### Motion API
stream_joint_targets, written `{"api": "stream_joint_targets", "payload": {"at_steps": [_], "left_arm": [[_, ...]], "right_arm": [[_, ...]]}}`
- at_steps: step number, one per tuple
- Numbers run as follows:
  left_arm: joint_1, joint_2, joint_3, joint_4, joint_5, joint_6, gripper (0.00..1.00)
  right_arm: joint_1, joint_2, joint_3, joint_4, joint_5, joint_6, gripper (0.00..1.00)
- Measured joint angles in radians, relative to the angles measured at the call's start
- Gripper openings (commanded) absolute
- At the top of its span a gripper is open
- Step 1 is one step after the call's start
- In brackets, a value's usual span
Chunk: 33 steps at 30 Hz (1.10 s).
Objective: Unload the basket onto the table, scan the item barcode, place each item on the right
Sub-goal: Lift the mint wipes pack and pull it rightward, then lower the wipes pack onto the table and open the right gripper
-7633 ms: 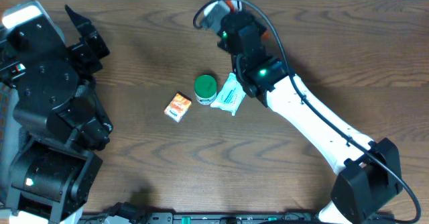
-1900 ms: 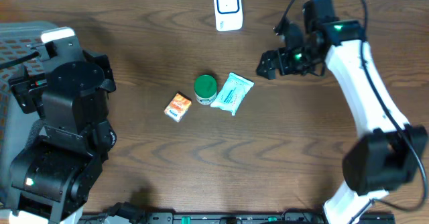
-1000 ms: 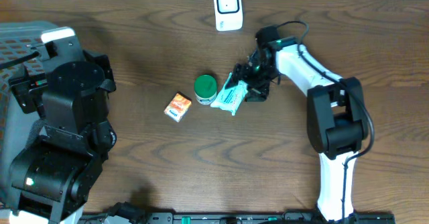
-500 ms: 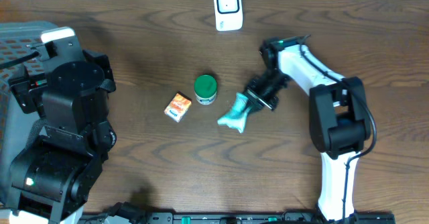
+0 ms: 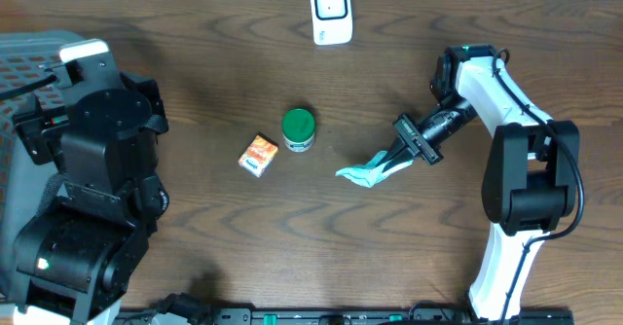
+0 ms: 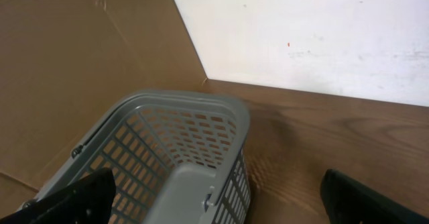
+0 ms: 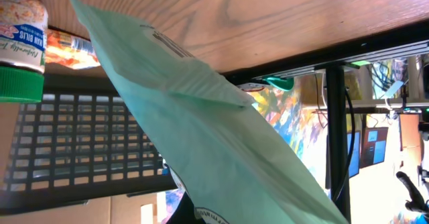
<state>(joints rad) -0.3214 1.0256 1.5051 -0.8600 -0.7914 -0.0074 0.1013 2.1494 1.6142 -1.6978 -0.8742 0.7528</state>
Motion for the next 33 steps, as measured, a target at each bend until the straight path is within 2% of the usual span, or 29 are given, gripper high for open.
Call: {"api": "stream_joint_targets", "payload": {"at_steps": [5,7,16,26,31,33], "left_arm": [[0.0,0.0,0.0,0.0,0.0,0.0,0.98],[0.0,0.0,0.0,0.0,0.0,0.0,0.98],[0.0,0.0,0.0,0.0,0.0,0.0,0.98],[0.0,0.0,0.0,0.0,0.0,0.0,0.98],[0.0,0.0,0.0,0.0,0.0,0.0,0.98],[0.0,0.0,0.0,0.0,0.0,0.0,0.98]], "right_arm": [[0.0,0.0,0.0,0.0,-0.01,0.002,0.01],[0.0,0.0,0.0,0.0,-0.009,0.053,0.02],[-0.003,0.0,0.0,0.055,-0.036,0.44,0.01],[-0.08,0.0,0.0,0.245,-0.066,1.07,0.01],[-0.103,0.0,0.0,0.415,-0.127,1.203,0.01],[-0.117,0.0,0.0,0.425,-0.146,1.228,0.01]]}}
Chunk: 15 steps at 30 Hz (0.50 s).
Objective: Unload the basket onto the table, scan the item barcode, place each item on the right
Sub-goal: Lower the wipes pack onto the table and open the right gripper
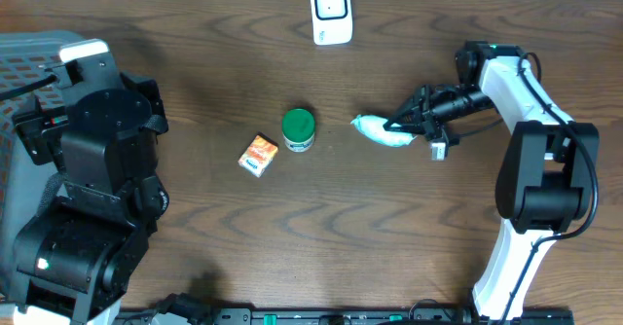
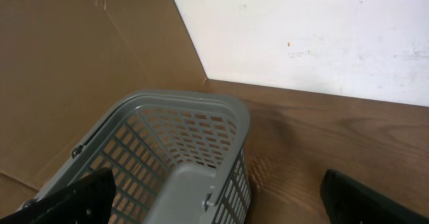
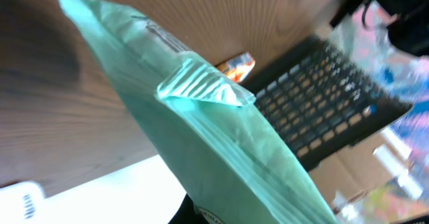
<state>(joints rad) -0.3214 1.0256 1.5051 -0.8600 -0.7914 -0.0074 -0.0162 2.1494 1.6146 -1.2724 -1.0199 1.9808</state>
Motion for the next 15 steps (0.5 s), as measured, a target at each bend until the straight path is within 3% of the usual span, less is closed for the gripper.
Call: {"api": "stream_joint_targets", "payload": {"at_steps": [15], "left_arm": [[0.0,0.0,0.0,0.0,0.0,0.0,0.98]], "right_arm": [[-0.143,0.0,0.0,-0.137,-0.047,0.046,0.01]]}}
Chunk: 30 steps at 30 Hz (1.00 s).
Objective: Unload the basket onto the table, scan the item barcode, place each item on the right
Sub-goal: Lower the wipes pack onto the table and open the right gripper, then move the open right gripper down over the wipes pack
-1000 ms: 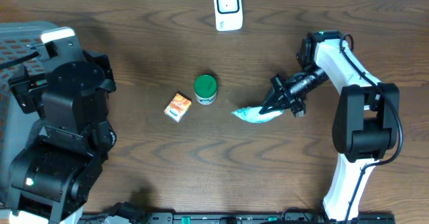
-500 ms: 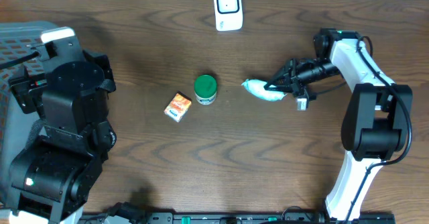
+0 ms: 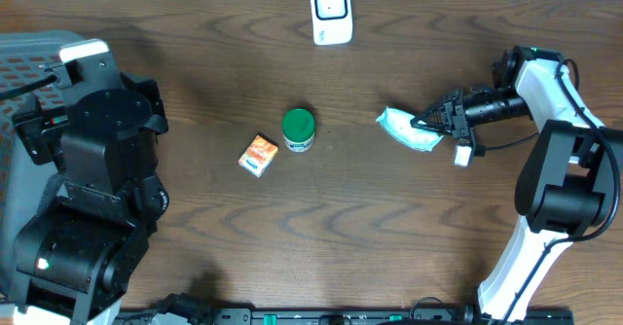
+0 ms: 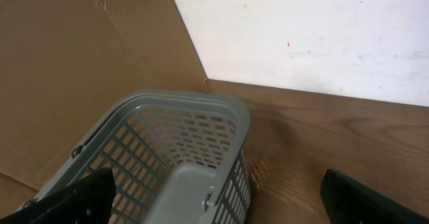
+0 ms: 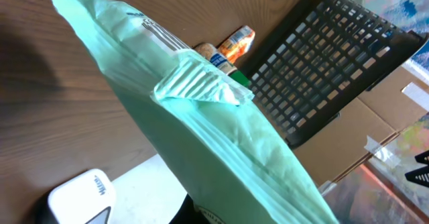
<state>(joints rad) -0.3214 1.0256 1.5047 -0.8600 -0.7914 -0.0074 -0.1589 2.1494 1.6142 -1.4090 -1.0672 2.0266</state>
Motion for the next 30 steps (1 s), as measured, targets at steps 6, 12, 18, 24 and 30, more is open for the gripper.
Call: {"api": "stream_joint_targets", "payload": {"at_steps": [6,12,18,24,30], "left_arm": [[0.0,0.0,0.0,0.0,0.0,0.0,0.98],[0.0,0.0,0.0,0.0,0.0,0.0,0.98],[0.0,0.0,0.0,0.0,0.0,0.0,0.98],[0.0,0.0,0.0,0.0,0.0,0.0,0.98],[0.0,0.0,0.0,0.0,0.0,0.0,0.98]], "right_arm": [[-0.028,0.0,0.0,-0.05,0.002,0.001,0.01],[-0.031,0.0,0.0,-0.017,0.01,0.001,0.02],[-0.031,0.0,0.0,0.153,0.04,-0.221,0.21],[-0.02,0.0,0.0,0.513,-0.048,-0.797,0.99],[0.057,-0.002,0.001,0.436,-0.226,-1.297,0.99]]}}
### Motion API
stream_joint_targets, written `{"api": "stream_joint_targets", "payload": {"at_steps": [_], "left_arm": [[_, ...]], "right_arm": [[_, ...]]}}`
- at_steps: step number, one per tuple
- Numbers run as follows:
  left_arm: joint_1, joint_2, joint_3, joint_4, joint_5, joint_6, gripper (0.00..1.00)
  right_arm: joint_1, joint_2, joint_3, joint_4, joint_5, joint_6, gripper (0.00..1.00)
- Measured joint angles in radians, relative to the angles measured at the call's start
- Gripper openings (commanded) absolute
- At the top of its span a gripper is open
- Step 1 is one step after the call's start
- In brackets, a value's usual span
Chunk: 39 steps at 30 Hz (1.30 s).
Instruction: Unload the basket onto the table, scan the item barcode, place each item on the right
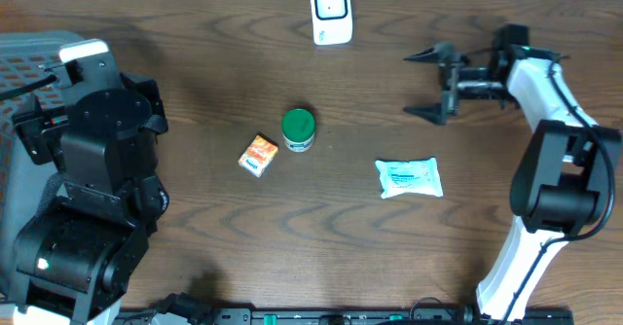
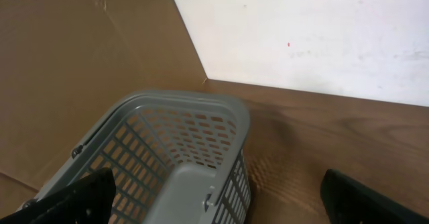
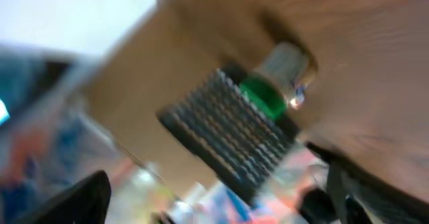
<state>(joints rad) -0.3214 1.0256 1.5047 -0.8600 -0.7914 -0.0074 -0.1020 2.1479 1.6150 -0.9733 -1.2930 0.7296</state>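
Note:
The pale green wipes packet (image 1: 409, 179) lies flat on the wooden table, label side up, right of centre. The white barcode scanner (image 1: 331, 12) stands at the table's far edge. My right gripper (image 1: 416, 84) is open and empty, hanging behind the packet and to the right of the scanner, fingers pointing left. Its wrist view is blurred and shows only the green-lidded jar (image 3: 268, 90) between the spread fingers (image 3: 74, 198). My left gripper (image 2: 216, 200) is open over a grey basket (image 2: 194, 127), far from the packet.
A green-lidded jar (image 1: 298, 128) and a small orange box (image 1: 259, 155) sit near the table's middle. The left arm's bulky base (image 1: 92, 189) fills the left side beside the basket. A white wall and cardboard stand behind the basket.
My right gripper held the packet in the air right of centre. Now it is open and further back, and the packet lies flat on the table nearer the front.
First my right gripper held the packet low near the table's middle. Then it held the packet raised and nearer the scanner, then further right. Now the packet lies on the table and the gripper is open. The left arm stayed still.

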Motion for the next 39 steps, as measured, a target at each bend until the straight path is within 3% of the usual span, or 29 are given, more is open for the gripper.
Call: {"api": "stream_joint_targets", "payload": {"at_steps": [3,6,15,20,25,34,39], "left_arm": [[0.0,0.0,0.0,0.0,0.0,0.0,0.98],[0.0,0.0,0.0,0.0,0.0,0.0,0.98],[0.0,0.0,0.0,0.0,0.0,0.0,0.98],[0.0,0.0,0.0,0.0,0.0,0.0,0.98],[0.0,0.0,0.0,0.0,0.0,0.0,0.98],[0.0,0.0,0.0,0.0,0.0,0.0,0.98],[0.0,0.0,0.0,0.0,0.0,0.0,0.98]], "right_arm": [[0.051,-0.016,-0.002,-0.103,0.041,-0.179,0.99],[0.09,-0.09,-0.006,-0.168,0.201,-0.303,0.99],[0.195,-0.628,0.004,-0.214,0.849,-0.692,0.99],[0.262,-0.74,0.006,-0.222,1.081,-0.837,0.99],[0.343,-0.72,-0.082,-0.215,1.238,-0.879,0.99],[0.692,-0.675,-0.435,-0.015,1.638,-0.807,0.99],[0.775,-0.639,-0.55,0.05,1.79,-0.769,0.99]]}}
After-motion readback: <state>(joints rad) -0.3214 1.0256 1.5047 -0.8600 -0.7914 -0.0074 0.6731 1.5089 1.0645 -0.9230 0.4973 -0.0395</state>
